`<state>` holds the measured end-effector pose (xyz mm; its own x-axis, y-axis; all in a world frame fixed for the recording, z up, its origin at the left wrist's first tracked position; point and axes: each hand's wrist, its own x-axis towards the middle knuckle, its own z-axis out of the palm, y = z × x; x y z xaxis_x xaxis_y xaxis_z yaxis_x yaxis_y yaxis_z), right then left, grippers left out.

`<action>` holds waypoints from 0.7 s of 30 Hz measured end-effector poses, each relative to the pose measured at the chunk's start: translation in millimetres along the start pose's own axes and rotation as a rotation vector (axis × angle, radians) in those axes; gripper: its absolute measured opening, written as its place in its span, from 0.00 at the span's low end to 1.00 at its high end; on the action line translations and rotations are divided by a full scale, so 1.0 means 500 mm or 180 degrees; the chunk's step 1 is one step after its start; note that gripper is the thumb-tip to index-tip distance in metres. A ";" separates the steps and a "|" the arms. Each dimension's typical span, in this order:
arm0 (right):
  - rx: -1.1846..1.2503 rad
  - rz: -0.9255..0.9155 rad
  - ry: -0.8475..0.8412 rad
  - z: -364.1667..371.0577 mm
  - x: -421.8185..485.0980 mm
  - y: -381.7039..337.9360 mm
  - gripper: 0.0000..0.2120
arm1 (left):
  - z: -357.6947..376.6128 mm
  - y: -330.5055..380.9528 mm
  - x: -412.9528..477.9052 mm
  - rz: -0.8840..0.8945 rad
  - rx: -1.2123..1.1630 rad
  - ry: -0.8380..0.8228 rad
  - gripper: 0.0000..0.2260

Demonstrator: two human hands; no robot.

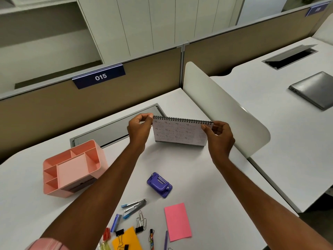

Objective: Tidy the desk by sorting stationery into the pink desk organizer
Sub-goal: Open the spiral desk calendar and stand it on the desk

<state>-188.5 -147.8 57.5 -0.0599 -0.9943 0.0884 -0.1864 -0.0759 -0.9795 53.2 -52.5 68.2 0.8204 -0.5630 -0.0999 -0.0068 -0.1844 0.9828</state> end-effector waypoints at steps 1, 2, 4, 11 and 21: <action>0.0029 0.0010 0.0009 0.003 0.001 0.004 0.17 | 0.002 0.001 0.004 0.0005 0.0029 0.0028 0.07; 0.0055 0.0022 0.0015 0.005 0.002 0.007 0.16 | 0.004 0.001 0.007 0.0004 0.0062 0.0046 0.08; 0.0066 0.0038 0.0034 0.010 0.004 0.013 0.15 | 0.007 -0.001 0.012 -0.0016 0.0106 0.0064 0.08; -0.0021 0.0143 0.0019 0.021 0.001 0.057 0.10 | 0.017 -0.021 0.009 -0.0599 0.0209 -0.0121 0.28; -0.0376 0.0288 -0.0875 0.011 -0.020 0.148 0.20 | 0.018 -0.096 -0.003 -0.1375 0.0901 -0.1311 0.36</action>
<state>-196.2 -143.7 -17.1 0.1830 -0.9809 -0.0660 -0.3060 0.0070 -0.9520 46.9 -50.2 19.9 0.4977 -0.6427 -0.5824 0.0777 -0.6358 0.7680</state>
